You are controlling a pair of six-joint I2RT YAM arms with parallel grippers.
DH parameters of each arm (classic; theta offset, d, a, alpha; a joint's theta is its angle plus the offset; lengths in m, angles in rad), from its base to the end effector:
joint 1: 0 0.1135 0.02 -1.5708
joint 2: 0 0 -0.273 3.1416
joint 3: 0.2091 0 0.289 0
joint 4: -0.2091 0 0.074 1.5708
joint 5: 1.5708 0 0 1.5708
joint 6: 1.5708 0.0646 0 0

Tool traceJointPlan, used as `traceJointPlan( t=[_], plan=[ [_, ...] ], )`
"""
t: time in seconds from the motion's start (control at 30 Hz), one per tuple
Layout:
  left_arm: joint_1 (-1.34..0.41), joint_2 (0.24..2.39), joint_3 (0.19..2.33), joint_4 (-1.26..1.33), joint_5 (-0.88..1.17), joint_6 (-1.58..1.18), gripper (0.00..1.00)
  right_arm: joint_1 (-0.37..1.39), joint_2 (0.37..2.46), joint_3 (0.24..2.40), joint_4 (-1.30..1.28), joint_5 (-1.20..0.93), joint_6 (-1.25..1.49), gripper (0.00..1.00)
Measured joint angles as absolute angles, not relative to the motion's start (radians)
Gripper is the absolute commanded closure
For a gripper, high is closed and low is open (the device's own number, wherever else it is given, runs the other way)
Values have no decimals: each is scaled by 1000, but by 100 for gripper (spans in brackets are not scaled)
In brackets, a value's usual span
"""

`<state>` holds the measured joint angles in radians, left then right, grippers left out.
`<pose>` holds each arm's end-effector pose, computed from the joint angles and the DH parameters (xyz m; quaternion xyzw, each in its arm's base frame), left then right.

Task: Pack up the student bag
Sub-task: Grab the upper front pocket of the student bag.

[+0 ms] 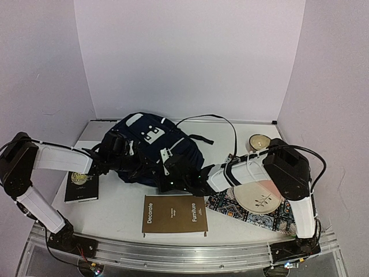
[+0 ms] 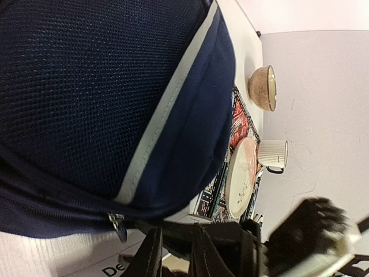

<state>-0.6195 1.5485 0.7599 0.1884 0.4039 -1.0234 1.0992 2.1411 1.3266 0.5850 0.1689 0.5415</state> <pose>0.2831 -0.2331 0.1528 -0.0821 0.8677 -0.4554 0.1814 0.2546 0.4753 0.1475 -0.1645 0.7649 0.4079 0.4707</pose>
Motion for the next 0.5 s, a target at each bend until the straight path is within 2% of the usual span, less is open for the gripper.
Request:
traceJointPlan(
  t=[0.3, 0.5],
  plan=[
    [-557, 1493, 697, 192, 382, -1023, 69, 1104, 2177, 1361, 561, 188, 483, 68],
    [-556, 1500, 694, 193, 381, -1023, 69, 1120, 2205, 1414, 527, 263, 435, 76]
  ],
)
